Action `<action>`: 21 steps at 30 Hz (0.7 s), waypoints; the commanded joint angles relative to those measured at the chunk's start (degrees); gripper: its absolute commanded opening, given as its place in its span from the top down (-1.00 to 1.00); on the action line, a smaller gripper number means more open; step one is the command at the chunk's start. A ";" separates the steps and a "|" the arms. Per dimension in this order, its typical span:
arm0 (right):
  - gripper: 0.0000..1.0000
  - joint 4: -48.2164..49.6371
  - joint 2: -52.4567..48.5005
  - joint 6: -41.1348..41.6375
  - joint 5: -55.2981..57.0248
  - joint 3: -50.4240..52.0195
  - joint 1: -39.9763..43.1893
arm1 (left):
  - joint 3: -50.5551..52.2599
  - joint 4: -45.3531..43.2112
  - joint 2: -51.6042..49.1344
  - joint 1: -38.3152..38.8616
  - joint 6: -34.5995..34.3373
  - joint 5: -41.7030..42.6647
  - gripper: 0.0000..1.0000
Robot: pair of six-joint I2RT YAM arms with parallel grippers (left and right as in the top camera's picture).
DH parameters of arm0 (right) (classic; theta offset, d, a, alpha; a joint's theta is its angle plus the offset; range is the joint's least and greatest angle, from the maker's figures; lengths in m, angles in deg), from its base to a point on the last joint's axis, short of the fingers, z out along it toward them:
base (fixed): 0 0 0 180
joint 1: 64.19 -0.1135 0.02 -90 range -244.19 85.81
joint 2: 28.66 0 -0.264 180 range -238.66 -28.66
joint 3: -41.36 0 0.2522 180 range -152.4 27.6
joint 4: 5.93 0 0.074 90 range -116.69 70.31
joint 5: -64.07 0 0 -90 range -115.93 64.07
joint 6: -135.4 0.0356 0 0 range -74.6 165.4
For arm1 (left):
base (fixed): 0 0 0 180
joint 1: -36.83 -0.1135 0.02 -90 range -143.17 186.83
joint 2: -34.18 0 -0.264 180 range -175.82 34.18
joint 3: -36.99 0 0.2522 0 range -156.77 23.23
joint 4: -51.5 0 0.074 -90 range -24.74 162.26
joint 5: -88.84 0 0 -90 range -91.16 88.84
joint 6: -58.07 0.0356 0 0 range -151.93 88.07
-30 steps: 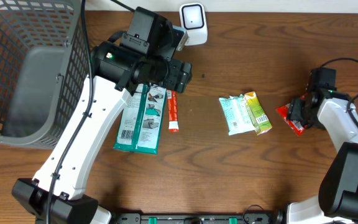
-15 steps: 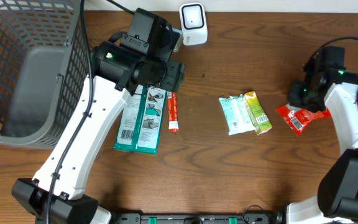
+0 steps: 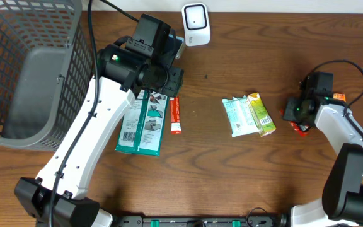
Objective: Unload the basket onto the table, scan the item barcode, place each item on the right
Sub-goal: 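Carry the red bag with the right gripper to the right side, then release the red bag beside the tissue pack and return right gripper to row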
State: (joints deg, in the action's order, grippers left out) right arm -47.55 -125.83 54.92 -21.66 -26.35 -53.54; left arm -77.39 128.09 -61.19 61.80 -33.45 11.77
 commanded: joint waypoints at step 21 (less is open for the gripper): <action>0.20 -9.46 5.90 -0.83 -1.20 -7.10 8.55 | 0.13 1.31 -0.20 -0.04 -3.61 -7.96 -0.28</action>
State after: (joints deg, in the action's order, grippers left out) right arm -55.20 -124.28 54.61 -15.82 -28.80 -43.70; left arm -77.39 129.36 -61.19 61.80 -34.71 8.30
